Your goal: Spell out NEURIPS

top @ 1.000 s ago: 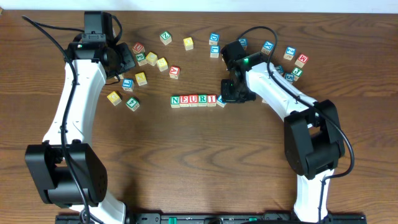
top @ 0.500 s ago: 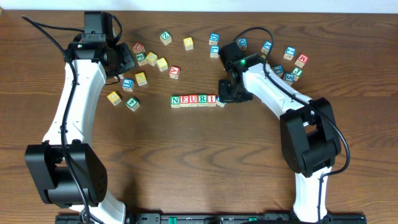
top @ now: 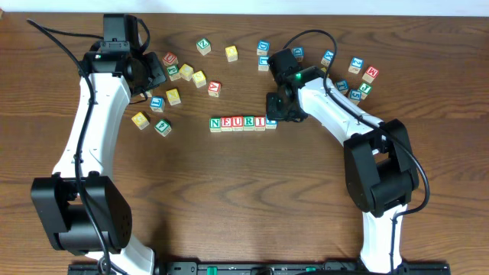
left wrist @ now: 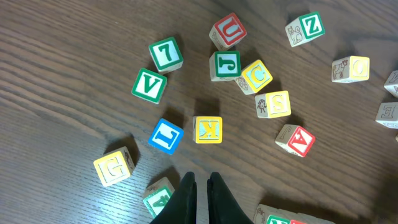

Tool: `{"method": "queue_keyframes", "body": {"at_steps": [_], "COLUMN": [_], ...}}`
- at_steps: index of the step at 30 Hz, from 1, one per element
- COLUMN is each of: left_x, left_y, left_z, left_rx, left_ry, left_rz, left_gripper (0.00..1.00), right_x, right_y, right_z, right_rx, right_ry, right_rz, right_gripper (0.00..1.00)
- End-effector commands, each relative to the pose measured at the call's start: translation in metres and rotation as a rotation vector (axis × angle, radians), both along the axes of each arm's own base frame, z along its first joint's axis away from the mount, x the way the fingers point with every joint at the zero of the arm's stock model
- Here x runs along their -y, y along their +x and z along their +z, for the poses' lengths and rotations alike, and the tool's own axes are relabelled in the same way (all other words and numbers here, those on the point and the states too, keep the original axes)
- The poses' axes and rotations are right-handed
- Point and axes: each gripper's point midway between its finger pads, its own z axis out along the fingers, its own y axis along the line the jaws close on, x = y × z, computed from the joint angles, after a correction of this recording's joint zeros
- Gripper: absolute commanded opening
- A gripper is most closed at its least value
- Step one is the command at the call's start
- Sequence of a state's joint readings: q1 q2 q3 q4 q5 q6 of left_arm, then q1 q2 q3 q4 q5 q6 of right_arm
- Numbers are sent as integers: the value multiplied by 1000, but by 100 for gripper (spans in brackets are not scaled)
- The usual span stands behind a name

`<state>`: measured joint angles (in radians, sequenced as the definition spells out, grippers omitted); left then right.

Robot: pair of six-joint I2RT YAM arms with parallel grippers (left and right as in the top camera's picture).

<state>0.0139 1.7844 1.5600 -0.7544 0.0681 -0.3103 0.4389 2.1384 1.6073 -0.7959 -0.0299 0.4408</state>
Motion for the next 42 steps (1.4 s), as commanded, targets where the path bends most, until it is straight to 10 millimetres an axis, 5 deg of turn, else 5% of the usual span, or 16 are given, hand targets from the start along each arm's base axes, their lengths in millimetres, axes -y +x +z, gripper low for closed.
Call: {"method": "queue_keyframes", "body": {"at_steps": [1, 24, 42], "left_x": [-3, -3, -3], "left_y": [-1, -1, -1], "left_z": [-7, -7, -7], "left_rx": [-17, -17, -17], "left_ry": [15, 15, 15], "left_rz": [7, 7, 8], "left_gripper": [9, 9, 8], "right_x": [-7, -16, -36], "right_y": [5, 36, 20], "right_z": [1, 17, -8], "right_rx": [14, 143, 101], "right_ry": [13, 54, 32], "right_rz": [-5, 43, 108], "right_gripper": [3, 3, 1]}}
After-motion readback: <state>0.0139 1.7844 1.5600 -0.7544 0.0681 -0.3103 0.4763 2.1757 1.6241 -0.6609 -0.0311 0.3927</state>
